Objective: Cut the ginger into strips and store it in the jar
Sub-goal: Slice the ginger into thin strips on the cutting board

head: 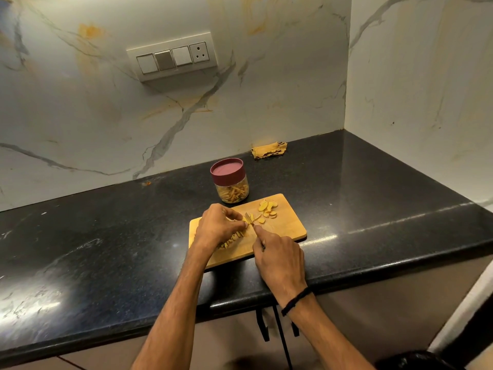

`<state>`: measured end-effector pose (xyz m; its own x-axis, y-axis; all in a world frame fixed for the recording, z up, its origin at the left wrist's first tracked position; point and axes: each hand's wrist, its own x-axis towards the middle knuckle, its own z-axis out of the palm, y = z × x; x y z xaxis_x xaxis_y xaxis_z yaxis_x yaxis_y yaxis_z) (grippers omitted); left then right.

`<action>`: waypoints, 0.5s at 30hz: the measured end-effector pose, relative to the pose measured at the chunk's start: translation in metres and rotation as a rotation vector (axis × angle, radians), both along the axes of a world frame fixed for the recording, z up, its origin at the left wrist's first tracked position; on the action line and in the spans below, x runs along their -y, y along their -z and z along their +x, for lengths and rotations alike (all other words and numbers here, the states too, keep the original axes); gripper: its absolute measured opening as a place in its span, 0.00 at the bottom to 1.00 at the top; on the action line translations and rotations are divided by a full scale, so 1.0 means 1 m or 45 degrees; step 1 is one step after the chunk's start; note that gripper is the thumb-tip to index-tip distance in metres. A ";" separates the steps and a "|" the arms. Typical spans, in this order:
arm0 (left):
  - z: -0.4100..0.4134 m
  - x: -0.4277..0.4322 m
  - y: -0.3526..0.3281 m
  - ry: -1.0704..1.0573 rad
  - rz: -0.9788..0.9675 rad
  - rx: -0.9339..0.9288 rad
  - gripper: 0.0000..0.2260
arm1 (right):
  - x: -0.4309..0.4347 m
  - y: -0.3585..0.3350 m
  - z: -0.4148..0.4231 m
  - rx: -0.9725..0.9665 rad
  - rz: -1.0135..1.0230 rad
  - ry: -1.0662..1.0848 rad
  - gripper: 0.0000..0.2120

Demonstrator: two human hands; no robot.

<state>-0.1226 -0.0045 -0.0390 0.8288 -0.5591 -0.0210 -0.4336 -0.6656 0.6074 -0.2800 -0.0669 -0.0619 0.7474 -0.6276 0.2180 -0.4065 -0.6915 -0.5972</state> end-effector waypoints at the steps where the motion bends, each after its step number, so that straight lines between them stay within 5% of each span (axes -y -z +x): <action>1: 0.000 0.000 0.000 0.000 0.000 0.000 0.09 | 0.000 0.000 -0.001 0.003 0.000 0.004 0.21; 15: 0.000 0.000 0.001 -0.006 -0.006 -0.004 0.09 | 0.003 -0.004 0.006 0.024 -0.038 -0.028 0.20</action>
<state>-0.1231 -0.0047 -0.0403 0.8314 -0.5553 -0.0212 -0.4285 -0.6649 0.6118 -0.2743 -0.0703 -0.0579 0.7566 -0.6038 0.2508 -0.3797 -0.7180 -0.5833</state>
